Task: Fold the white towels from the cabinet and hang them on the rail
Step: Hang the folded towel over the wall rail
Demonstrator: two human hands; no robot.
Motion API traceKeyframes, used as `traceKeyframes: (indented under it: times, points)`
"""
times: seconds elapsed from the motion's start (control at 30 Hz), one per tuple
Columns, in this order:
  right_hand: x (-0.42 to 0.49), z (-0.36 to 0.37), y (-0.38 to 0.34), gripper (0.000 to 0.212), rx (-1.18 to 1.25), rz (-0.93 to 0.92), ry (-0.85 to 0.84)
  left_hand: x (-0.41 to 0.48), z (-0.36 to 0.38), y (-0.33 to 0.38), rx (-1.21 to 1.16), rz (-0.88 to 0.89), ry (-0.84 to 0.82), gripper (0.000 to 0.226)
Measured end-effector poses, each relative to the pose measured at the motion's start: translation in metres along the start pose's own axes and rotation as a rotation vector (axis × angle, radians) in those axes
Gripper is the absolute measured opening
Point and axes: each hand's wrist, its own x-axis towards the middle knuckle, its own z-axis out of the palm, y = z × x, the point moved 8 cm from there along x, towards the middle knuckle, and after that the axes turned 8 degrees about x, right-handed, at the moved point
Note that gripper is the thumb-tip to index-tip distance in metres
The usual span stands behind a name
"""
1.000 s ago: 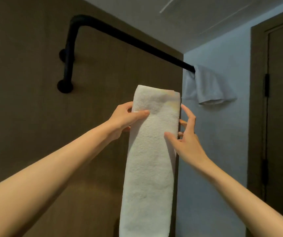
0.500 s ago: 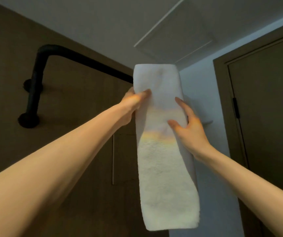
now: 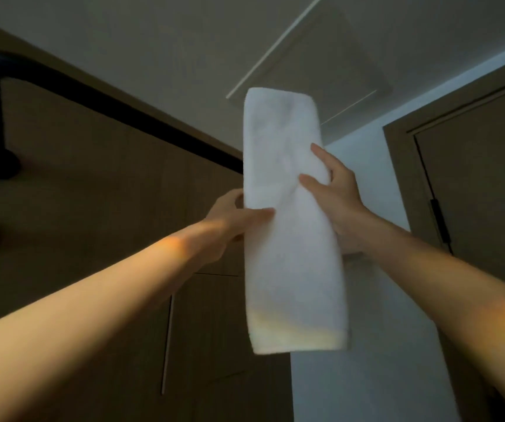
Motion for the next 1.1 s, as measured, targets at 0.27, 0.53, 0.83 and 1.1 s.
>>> traceKeyframes:
  times: [0.27, 0.53, 0.83, 1.1]
  points:
    - [0.104, 0.000, 0.069, 0.055, 0.201, 0.022, 0.057, 0.063, 0.023, -0.015, 0.038, -0.063, 0.161, 0.059]
    - [0.132, 0.034, 0.106, 0.048, -0.013, -0.053, -0.058, 0.073, 0.033, -0.041, 0.137, -0.031, 0.262, 0.044]
    - [0.108, 0.076, 0.081, 0.034, -0.255, -0.388, -0.258, 0.073, 0.029, -0.061, 0.393, 0.132, 0.432, 0.038]
    - [0.105, 0.086, 0.082, 0.066, -0.420, -0.361, -0.307, 0.040, -0.012, -0.055, 0.508, 0.348, 0.840, 0.029]
